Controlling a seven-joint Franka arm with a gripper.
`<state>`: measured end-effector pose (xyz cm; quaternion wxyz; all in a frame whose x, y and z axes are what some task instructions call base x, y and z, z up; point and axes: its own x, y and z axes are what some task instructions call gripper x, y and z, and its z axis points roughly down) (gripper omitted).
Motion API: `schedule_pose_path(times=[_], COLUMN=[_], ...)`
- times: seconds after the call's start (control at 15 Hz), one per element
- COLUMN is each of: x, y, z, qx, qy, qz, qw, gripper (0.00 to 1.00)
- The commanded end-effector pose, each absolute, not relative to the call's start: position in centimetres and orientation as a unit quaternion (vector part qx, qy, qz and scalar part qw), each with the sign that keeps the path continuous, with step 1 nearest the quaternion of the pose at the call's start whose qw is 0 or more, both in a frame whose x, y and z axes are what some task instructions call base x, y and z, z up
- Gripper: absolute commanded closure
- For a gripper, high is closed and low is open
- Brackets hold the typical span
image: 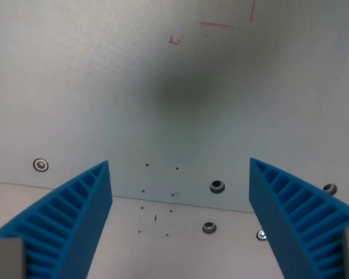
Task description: Rotate around gripper negative z
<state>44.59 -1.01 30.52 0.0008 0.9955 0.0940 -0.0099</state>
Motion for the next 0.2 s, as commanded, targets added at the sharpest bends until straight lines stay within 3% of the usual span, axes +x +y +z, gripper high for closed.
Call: schedule_pose_path(times=[0.07, 0.2], x=[44.60, 44.60], y=[-1.03, -1.03], z=[30.80, 30.80], qx=[0.986, 0.983], qy=[0.169, 0.181], qz=[-0.007, -0.007], qw=[0.001, 0.000], gripper=[0.00, 0.00])
